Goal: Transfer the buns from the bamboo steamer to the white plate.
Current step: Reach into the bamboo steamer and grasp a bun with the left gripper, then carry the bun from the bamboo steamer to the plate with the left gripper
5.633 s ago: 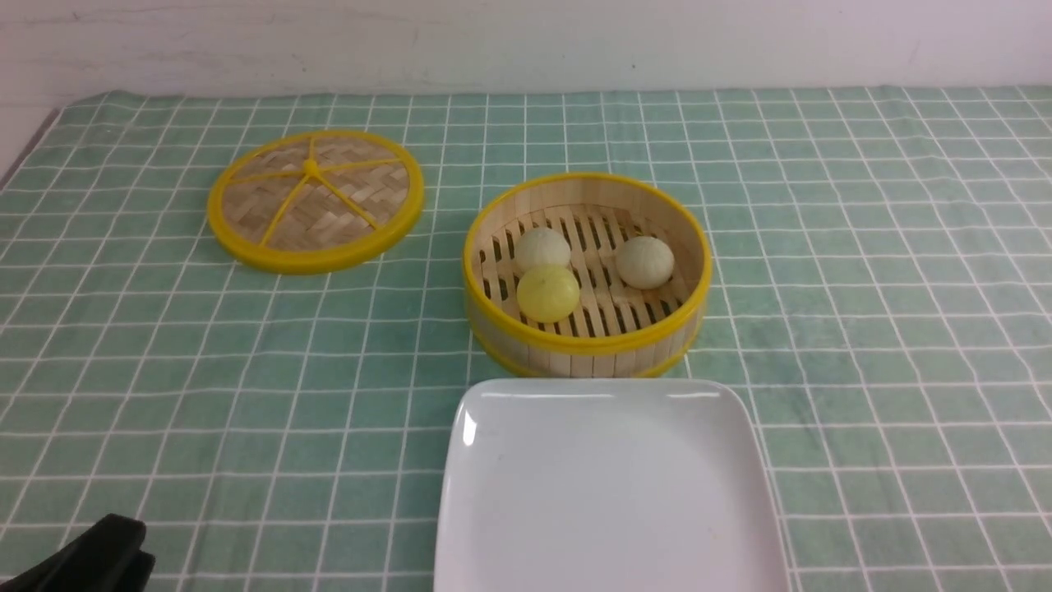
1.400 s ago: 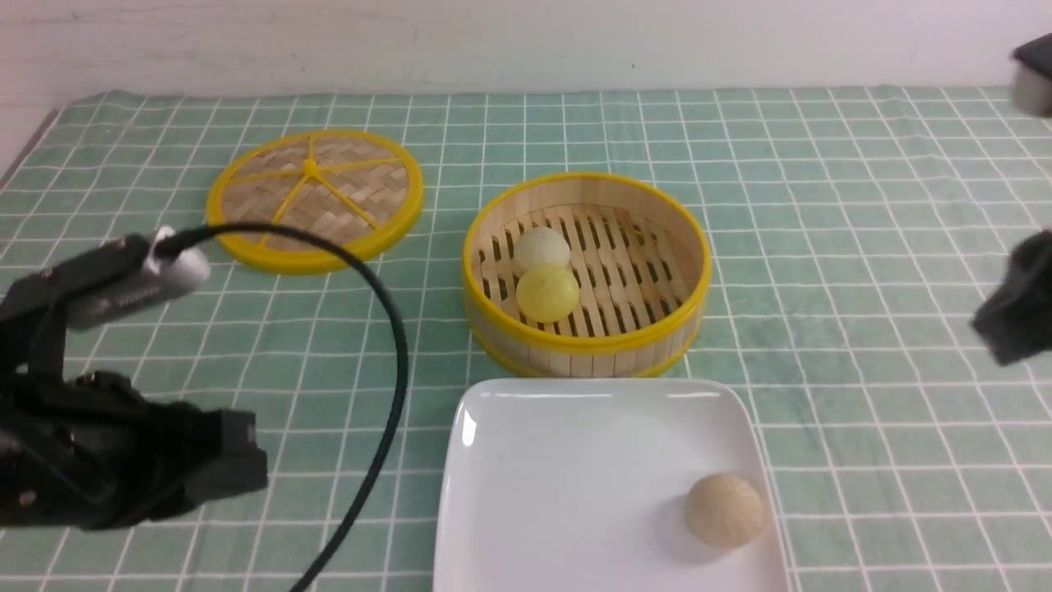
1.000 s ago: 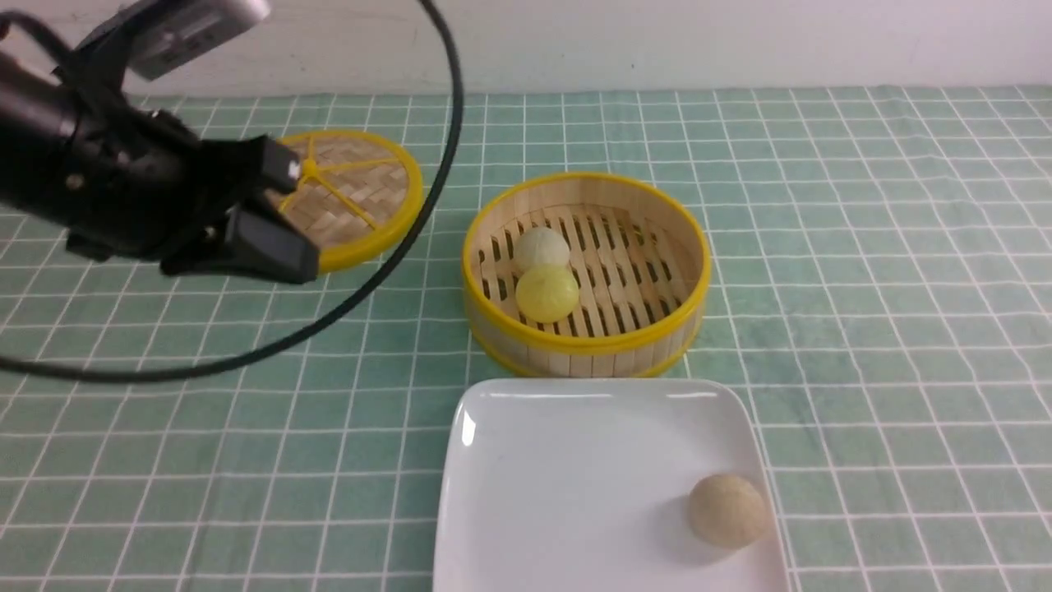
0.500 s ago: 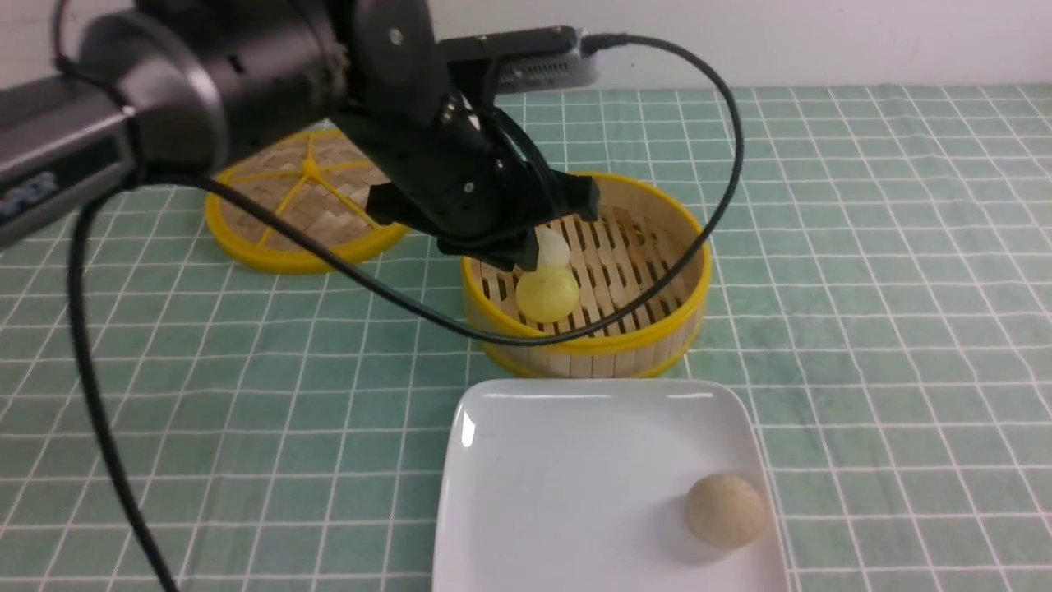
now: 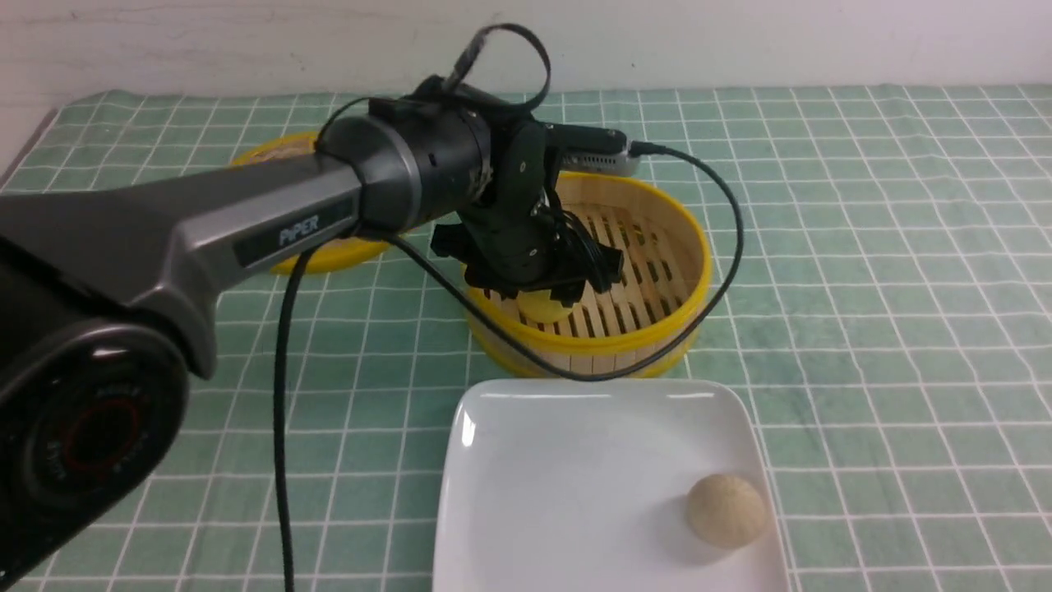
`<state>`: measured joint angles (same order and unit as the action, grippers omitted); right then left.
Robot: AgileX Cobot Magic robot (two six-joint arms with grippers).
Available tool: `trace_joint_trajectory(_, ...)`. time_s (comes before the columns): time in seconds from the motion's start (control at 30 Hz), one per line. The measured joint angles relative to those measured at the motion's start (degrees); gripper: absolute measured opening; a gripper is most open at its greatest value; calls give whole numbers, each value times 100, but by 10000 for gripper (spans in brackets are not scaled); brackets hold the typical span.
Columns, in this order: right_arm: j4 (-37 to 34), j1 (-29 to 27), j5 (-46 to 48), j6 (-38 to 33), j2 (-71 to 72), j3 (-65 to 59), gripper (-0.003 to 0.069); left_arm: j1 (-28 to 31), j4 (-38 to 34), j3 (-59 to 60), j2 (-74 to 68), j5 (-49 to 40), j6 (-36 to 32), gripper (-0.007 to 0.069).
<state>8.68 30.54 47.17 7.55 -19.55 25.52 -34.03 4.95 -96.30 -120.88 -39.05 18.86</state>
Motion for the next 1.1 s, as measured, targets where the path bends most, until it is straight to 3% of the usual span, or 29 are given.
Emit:
trace_joint_trajectory(0.07,0,0,-10,0,0,0,3,0,7,-11,-90,59,4,391)
trace_joint_trajectory(0.2,0,0,-10,0,0,0,5,0,13,-69,-99,-11,16,163)
trace_joint_trajectory(0.23,0,0,-10,0,0,0,5,0,13,-69,-99,-21,16,150)
trace_joint_trajectory(0.27,0,0,-10,0,0,0,6,0,19,-121,-29,-176,10,69)
trace_joint_trajectory(0.33,0,0,-15,0,0,0,9,0,-12,-209,140,-451,-57,31)
trace_joint_trajectory(0.57,0,0,-94,0,0,0,14,0,-202,-782,1438,-1509,-620,24)
trace_joint_trajectory(0.77,-5,0,-145,0,0,0,20,0,-454,-1123,2521,-3039,-854,24)
trace_joint_trajectory(1.1,-5,0,-171,0,1,0,34,0,-1068,494,2943,-3208,-884,27)
